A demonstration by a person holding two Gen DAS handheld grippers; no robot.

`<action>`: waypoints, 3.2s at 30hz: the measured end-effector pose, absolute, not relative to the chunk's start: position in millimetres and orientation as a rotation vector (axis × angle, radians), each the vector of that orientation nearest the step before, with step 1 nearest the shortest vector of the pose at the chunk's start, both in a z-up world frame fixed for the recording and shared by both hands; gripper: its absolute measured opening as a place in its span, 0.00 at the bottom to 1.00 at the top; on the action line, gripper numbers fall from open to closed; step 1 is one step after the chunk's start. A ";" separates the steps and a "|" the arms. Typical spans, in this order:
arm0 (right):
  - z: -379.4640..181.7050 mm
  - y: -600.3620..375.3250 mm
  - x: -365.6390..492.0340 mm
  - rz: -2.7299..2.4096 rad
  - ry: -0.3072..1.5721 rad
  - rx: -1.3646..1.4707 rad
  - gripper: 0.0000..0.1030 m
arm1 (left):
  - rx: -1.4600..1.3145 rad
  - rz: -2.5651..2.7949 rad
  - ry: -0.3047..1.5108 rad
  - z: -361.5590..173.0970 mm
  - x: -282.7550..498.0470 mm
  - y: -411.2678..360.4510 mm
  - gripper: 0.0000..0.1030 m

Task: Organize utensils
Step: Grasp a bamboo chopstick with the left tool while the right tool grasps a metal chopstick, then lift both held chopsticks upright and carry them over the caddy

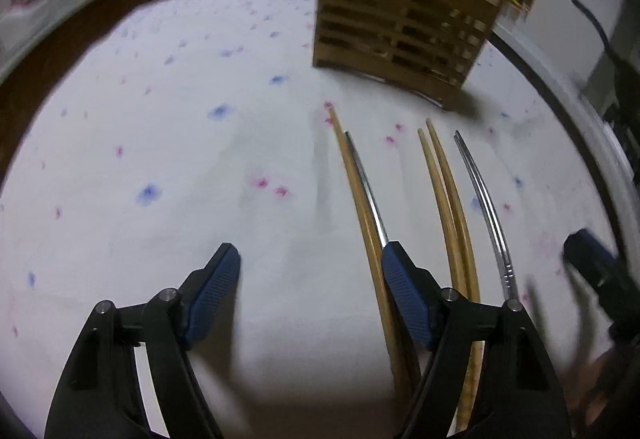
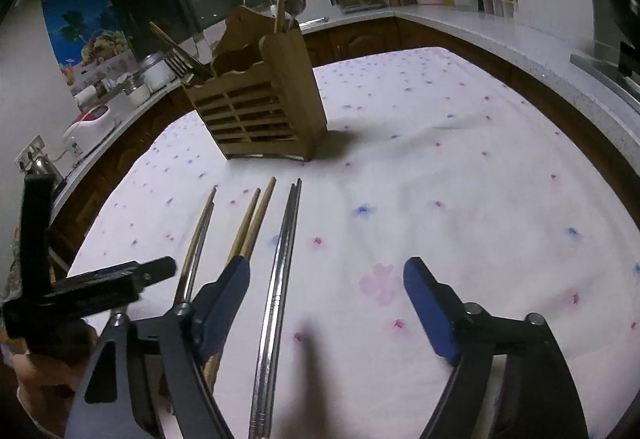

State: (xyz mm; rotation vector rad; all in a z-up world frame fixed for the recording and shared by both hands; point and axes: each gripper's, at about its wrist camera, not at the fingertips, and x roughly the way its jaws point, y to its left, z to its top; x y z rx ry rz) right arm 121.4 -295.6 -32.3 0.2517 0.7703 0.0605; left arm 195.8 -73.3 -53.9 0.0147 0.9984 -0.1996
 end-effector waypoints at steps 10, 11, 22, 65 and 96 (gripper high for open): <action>-36.2 -289.9 131.8 0.088 0.805 0.253 0.58 | 0.120 -0.221 0.991 -54.8 189.1 -65.5 0.56; -36.8 -288.4 133.1 0.094 0.809 0.250 0.56 | 0.143 -0.216 0.985 -54.1 186.4 -66.0 0.56; -55.7 -265.2 177.7 0.137 0.907 0.159 0.24 | 0.026 -0.233 1.021 -43.6 205.7 -49.0 0.53; -58.0 -269.0 233.8 0.113 0.928 0.123 0.07 | 0.129 -0.234 1.011 -52.5 269.3 -82.5 0.46; 68.8 -289.8 140.3 0.258 0.619 0.286 0.04 | -0.118 -0.384 0.725 87.7 174.0 -19.7 0.04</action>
